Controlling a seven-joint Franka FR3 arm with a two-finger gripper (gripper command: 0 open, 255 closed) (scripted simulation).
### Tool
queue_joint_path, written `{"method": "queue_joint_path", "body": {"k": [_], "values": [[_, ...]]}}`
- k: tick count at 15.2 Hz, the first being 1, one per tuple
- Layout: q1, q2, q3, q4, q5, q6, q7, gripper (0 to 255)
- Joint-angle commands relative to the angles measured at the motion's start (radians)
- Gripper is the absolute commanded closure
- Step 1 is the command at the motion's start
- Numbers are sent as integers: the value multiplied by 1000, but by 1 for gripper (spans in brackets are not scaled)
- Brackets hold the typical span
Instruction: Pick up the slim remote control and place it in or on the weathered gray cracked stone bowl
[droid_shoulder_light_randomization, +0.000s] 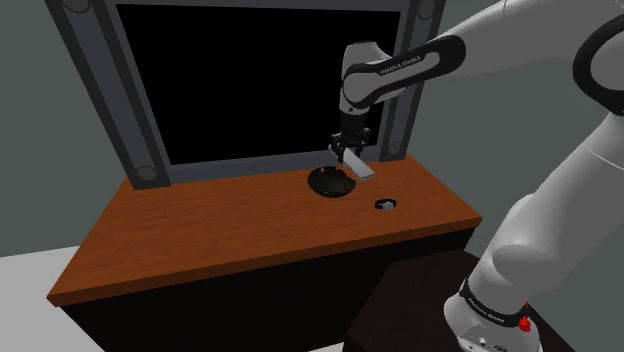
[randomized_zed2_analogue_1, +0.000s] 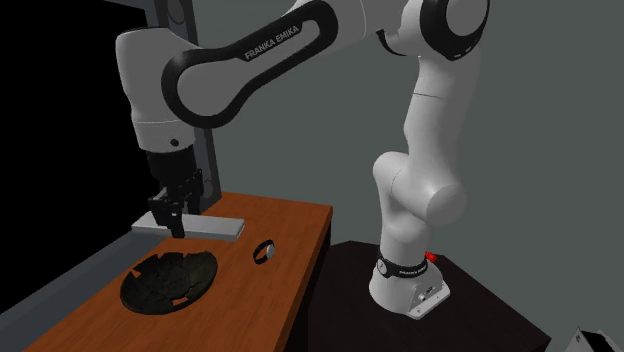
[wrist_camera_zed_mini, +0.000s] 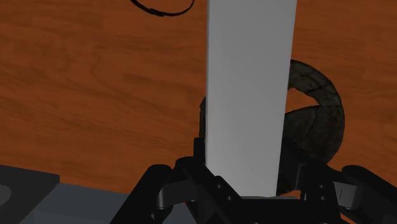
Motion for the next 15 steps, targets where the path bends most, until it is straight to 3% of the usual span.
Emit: {"method": "queue_joint_path", "body": {"k": [1,3,15], "values": [[15,65,18,75,7,-10,31,255],[28,126,34,146,11,-21,57,255],[28,187,33,50,10,136,59,255]]}}
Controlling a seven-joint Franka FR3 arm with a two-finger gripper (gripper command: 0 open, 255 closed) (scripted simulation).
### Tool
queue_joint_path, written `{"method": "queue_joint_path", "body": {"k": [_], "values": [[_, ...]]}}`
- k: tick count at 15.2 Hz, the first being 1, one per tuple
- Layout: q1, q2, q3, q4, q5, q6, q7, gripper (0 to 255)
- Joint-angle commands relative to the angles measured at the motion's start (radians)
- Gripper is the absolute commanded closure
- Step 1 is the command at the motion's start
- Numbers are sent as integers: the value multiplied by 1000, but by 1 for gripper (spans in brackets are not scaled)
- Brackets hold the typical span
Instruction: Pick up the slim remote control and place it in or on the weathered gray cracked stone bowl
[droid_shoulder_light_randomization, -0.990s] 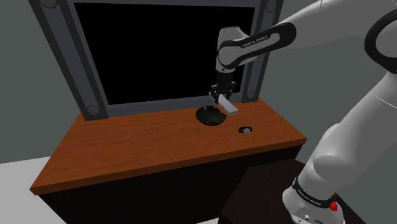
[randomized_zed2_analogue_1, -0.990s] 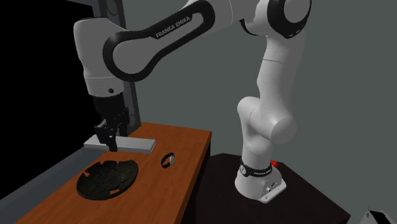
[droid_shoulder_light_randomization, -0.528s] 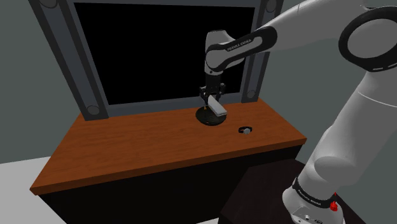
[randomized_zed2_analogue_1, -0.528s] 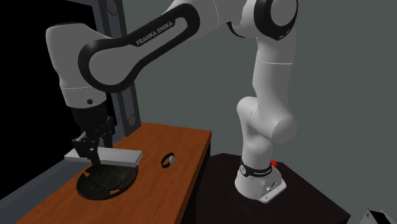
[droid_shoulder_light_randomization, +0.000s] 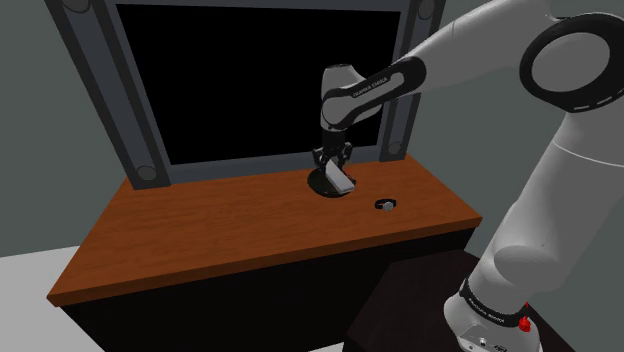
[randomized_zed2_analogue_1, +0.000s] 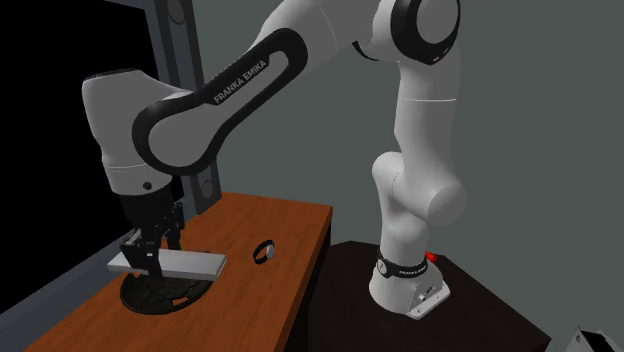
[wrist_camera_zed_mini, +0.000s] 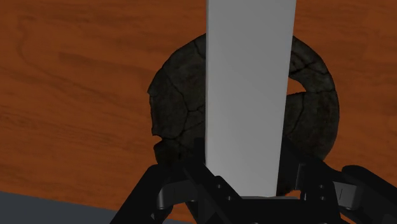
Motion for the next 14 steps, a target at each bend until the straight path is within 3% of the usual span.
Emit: {"method": "queue_joint_path", "body": {"k": [1,9,10,14], "values": [[0,12,0,-12,0,25,0,255],[0,20,0,-21,0,42,1,255],[0,21,0,-21,0,42,0,0],[0,21,0,-20,0,42,0,0]]}}
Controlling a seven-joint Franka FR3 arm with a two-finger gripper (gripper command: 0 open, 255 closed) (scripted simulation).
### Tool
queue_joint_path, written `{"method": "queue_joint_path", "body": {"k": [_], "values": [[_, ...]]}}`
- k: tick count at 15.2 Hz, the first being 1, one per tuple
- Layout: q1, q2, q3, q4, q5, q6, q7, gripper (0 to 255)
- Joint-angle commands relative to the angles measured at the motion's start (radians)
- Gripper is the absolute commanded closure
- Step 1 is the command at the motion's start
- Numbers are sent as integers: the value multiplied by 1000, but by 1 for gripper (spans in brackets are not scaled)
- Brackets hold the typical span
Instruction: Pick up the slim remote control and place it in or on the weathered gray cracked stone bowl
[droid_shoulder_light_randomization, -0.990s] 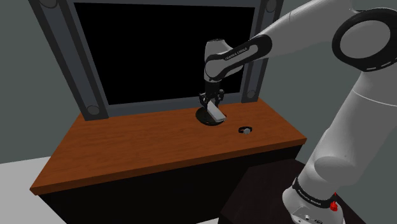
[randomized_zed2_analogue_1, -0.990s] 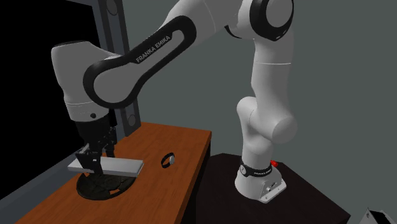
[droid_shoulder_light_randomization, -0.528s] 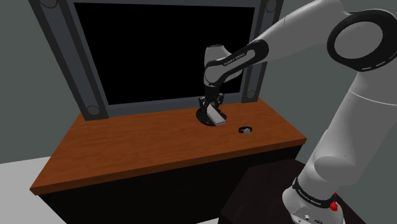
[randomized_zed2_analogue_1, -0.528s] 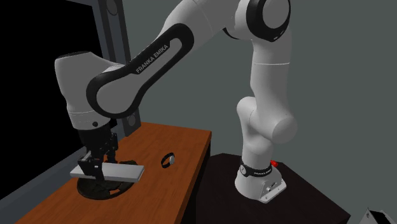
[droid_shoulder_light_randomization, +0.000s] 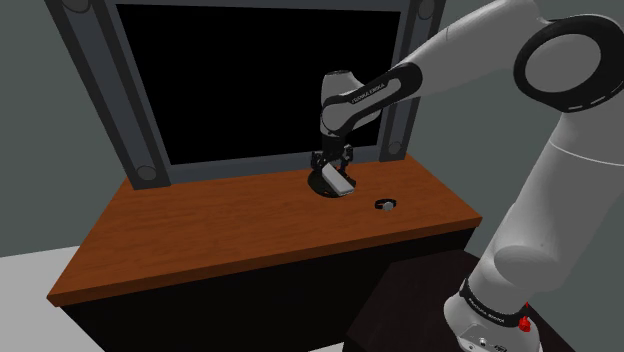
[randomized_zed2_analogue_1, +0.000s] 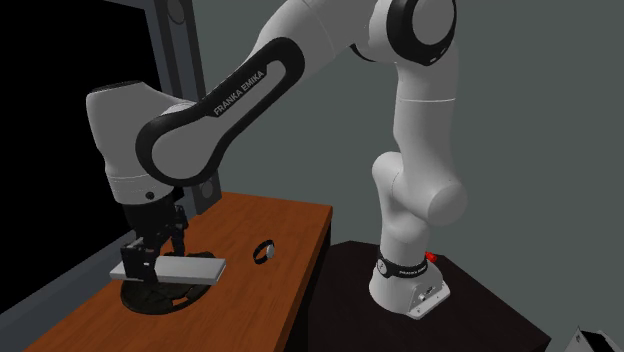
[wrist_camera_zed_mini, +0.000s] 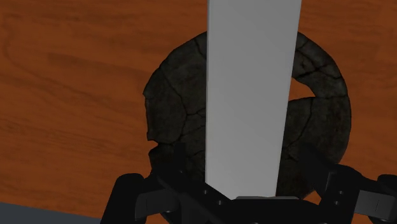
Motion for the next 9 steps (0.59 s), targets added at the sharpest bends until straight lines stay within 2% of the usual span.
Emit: {"method": "queue_joint_path", "body": {"k": [1,5,9], "values": [[0,0,0,0,0,0,0,0],[2,-55,2,68,0,-124,1,0],[2,-55,2,68,0,-124,1,0]]}}
